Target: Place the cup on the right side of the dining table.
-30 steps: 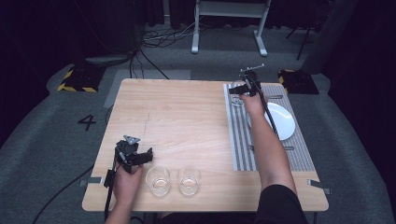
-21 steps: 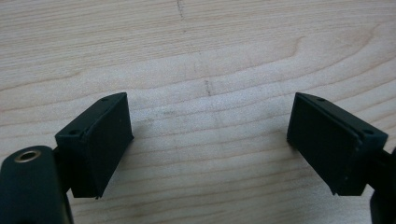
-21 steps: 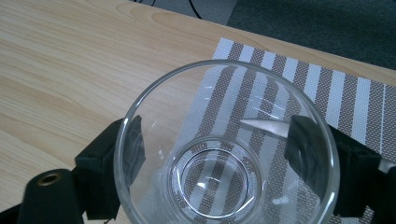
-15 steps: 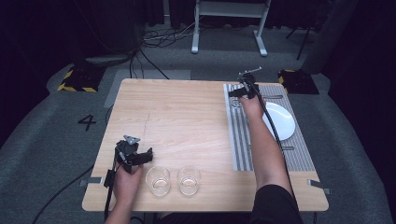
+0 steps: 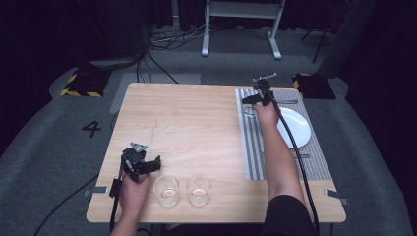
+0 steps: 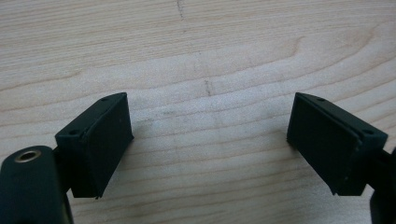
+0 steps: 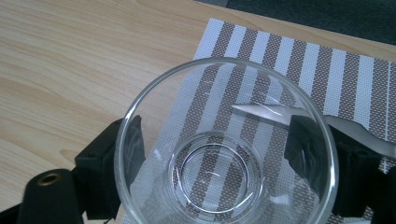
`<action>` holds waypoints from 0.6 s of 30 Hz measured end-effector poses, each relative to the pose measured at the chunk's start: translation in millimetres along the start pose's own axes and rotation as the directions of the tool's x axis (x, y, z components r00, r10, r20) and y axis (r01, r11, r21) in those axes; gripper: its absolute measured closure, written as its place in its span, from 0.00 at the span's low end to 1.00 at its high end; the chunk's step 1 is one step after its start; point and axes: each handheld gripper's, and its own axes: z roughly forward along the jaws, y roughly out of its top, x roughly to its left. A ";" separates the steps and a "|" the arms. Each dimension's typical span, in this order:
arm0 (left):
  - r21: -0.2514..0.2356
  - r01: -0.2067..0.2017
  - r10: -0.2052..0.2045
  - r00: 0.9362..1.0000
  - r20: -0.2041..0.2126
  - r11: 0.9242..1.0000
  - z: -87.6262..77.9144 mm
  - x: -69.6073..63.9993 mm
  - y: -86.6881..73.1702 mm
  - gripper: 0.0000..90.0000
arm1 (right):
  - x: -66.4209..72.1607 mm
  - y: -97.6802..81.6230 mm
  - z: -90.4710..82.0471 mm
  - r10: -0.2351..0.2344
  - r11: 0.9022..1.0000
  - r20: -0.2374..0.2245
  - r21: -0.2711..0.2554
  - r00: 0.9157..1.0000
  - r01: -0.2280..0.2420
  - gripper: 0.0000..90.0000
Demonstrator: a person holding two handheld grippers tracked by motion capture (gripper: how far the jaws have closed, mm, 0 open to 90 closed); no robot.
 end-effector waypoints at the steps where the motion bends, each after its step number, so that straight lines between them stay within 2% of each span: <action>1: 0.000 0.002 -0.002 1.000 -0.001 1.000 0.0 -0.1 0.0 0.16 | -0.2 -0.3 -0.1 0.001 1.000 -0.001 0.000 1.000 -0.001 0.20; 7: 0.000 0.000 0.000 1.000 0.000 1.000 0.0 0.0 0.0 0.16 | -3.3 -6.1 -1.5 0.009 1.000 -0.019 -0.020 1.000 -0.009 0.20; 11: 0.000 0.002 -0.002 1.000 0.000 1.000 0.0 -0.1 0.0 0.16 | 0.8 -8.8 -0.9 -0.044 0.999 -0.006 -0.010 0.999 0.044 0.18; 18: 0.000 0.000 0.000 1.000 -0.001 1.000 0.0 0.0 0.0 0.16 | -0.7 -9.5 -4.2 -0.023 0.999 -0.002 -0.023 1.000 0.023 0.15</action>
